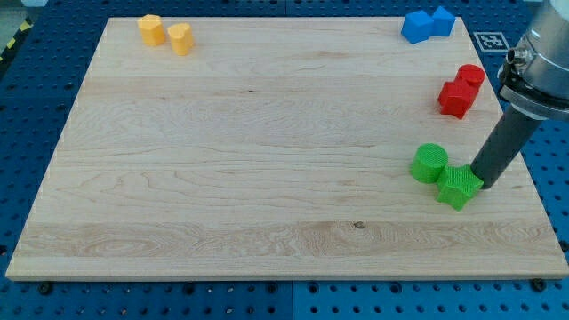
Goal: Place the green circle with the green star to the bottom left of the red star
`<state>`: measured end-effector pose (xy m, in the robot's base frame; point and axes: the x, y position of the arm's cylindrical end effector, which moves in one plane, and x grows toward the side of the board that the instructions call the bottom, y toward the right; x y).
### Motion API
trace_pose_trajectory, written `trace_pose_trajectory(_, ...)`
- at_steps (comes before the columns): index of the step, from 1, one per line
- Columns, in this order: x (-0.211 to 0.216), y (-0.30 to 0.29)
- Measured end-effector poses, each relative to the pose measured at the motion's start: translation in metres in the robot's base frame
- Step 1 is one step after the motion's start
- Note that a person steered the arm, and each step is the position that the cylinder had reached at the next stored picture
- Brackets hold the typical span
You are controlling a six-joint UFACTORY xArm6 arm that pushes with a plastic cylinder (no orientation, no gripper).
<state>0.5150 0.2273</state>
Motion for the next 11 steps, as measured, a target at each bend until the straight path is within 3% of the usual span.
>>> trace_pose_trajectory(2, 0.045, 0.043)
trace_pose_trajectory(3, 0.051, 0.011)
trace_pose_trajectory(9, -0.032, -0.083)
trace_pose_trajectory(11, -0.035, -0.103)
